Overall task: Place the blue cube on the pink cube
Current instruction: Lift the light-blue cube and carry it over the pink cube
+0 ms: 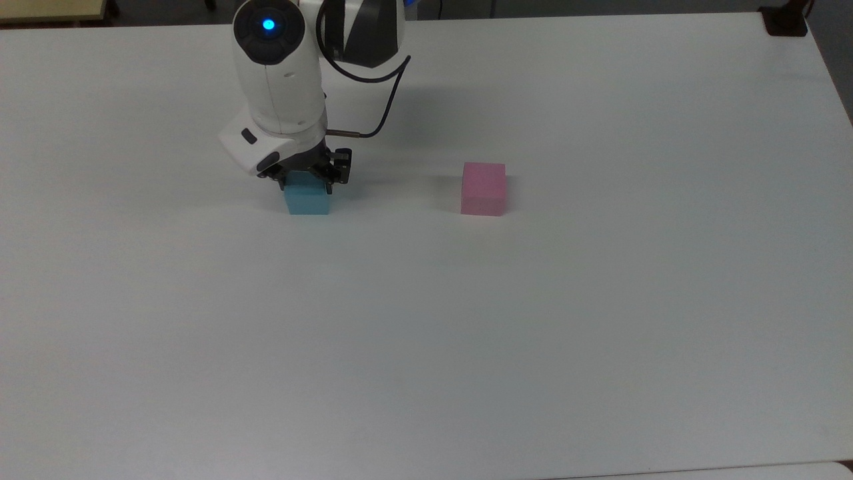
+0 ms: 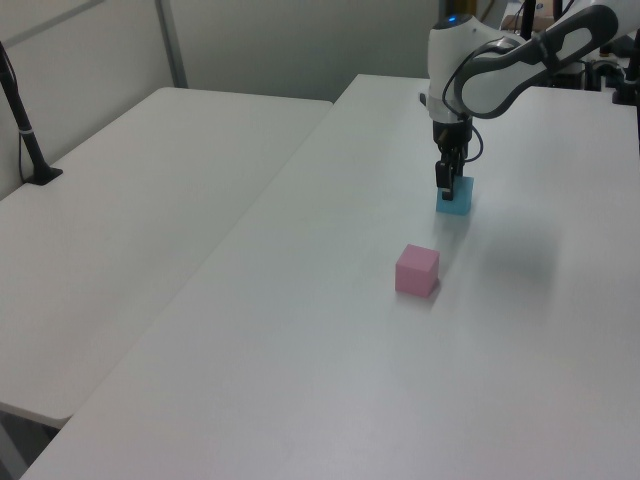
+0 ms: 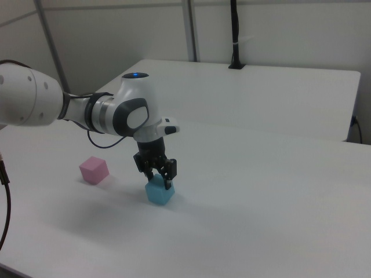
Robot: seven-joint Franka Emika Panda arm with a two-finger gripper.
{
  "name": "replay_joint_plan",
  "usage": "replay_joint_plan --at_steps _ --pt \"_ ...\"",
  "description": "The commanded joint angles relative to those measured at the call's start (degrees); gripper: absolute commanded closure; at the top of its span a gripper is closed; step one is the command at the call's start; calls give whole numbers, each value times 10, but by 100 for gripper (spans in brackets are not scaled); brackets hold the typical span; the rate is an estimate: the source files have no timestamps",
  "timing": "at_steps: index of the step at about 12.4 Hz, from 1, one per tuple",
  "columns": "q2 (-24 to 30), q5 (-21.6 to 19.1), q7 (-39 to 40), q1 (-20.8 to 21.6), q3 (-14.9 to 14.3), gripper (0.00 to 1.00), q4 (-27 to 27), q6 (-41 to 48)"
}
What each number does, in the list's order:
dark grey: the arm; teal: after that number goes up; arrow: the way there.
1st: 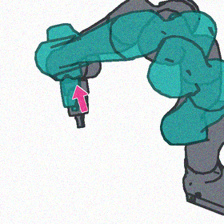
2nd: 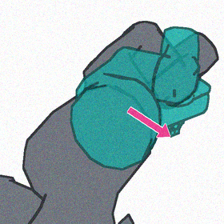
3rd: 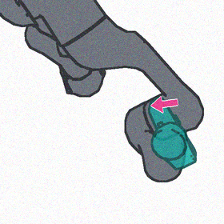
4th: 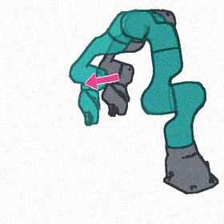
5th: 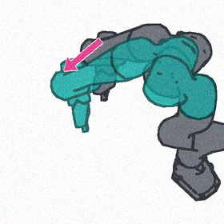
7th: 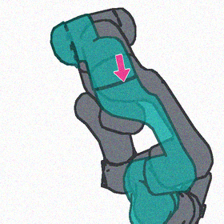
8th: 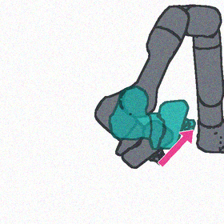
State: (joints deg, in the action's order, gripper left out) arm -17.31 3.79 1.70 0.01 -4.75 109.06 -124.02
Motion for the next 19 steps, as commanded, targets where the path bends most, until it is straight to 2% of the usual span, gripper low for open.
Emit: replay_joint_plan --at_steps 1,2,5,8,9,12,14,16,19 --pt "15 9 -25 14 -2 60 -2 -3" --pt "31 7 -30 14 4 60 -3 11" --pt "88 3 -70 17 60 60 -38 120" --pt "83 3 -155 21 135 60 -63 147" --pt "71 3 -191 44 144 60 -74 144" --pt "39 10 -258 85 146 60 -110 142" --pt "22 12 -287 102 146 60 -112 140" --pt "11 14 -301 105 146 59 -112 116" --pt "-14 46 -328 114 146 56 -115 101"
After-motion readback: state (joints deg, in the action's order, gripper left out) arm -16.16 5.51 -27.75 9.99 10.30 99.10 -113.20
